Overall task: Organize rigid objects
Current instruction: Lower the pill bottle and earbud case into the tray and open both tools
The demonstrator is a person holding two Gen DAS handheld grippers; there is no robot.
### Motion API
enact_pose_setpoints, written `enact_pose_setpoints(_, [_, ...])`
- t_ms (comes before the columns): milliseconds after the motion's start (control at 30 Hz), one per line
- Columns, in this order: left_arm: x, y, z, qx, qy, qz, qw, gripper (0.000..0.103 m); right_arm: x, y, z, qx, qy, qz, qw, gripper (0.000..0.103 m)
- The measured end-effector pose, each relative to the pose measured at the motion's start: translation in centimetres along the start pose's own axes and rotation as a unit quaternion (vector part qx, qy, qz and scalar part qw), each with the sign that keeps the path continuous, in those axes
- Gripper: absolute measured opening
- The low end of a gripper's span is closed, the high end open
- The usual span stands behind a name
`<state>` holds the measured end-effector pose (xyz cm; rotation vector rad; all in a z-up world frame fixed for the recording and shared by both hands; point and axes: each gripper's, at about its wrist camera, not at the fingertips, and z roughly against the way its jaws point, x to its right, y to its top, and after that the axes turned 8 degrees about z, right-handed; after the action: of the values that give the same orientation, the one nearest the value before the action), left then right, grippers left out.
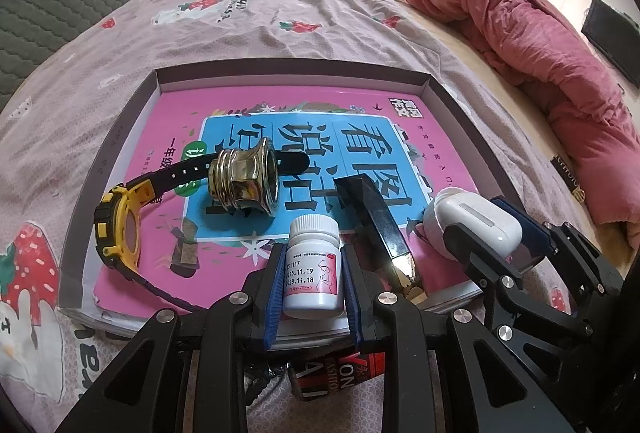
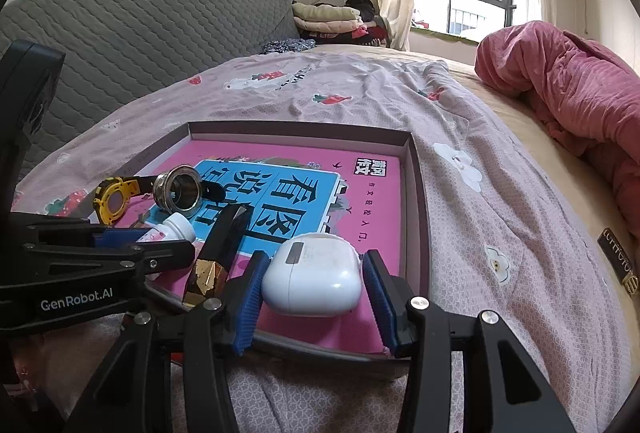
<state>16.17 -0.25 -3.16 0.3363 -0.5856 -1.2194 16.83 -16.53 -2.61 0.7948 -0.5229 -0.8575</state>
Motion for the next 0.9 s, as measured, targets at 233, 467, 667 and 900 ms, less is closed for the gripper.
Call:
enact_pose_setpoints(233, [0.1,0.0,0.0,-0.003,0.001,0.001,1.0,0.027,0.3,0.0,0.3,0.007,-0.001,-0.008,1.0,0.052])
enact_pose_setpoints(467, [0.0,0.0,0.2,-0.006,-0.006,0.006,0.9999,0.036,0.4,0.1,0.6,0.012,-0.003,-0.008,1.0,0.052])
enact_pose_setpoints(667, [-0.2,-0.1,0.6,-0.004,-0.006,0.01,0.9999,0.036,0.4,0.2,0.9,0.018,-0.005,-0.007,1.0,0.052])
enact_pose_setpoints(900, [-0.5,0.0,1.0,-0.003,-0.008,0.012,0.9999,0.036,0.5,0.2,1.0,0.02,-0.006,-0.008,1.0,0.053])
